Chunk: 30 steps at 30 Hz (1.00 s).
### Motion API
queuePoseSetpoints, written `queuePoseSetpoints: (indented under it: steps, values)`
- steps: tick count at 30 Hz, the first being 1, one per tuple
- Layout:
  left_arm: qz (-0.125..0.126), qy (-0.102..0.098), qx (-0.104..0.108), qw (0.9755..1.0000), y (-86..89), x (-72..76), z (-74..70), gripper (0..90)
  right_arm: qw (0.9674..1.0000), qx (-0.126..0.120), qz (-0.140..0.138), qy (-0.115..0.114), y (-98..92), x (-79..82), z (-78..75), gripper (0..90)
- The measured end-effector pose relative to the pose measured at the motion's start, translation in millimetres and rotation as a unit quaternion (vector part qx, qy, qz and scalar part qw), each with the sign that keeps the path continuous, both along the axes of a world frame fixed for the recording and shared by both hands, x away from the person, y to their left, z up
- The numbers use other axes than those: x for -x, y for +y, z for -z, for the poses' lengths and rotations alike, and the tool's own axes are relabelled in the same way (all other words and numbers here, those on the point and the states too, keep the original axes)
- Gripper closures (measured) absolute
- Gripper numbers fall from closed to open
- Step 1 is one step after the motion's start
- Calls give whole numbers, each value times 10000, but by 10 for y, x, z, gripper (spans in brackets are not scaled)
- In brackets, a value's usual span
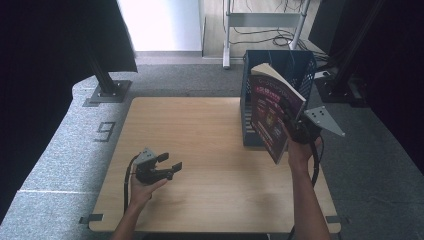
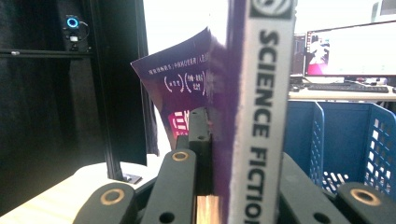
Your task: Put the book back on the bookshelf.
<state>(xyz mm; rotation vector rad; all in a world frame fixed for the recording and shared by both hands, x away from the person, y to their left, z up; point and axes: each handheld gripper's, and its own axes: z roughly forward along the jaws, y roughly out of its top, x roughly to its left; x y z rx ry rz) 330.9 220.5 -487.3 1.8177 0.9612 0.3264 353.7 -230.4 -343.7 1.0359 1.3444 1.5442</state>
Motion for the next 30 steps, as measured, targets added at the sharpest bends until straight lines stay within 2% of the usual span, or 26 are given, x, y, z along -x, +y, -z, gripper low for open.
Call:
queuePoseSetpoints:
  steps: [15, 30]
  values:
    - [12, 10, -11, 10000, -6, 2, 2, 247, 9998, -65, 150, 66, 1, -147, 35, 816]
    - [-47, 2, 100, 9999, 55, 0, -25, 247, 9995, -94, 281, 79, 140, -399, 30, 816]
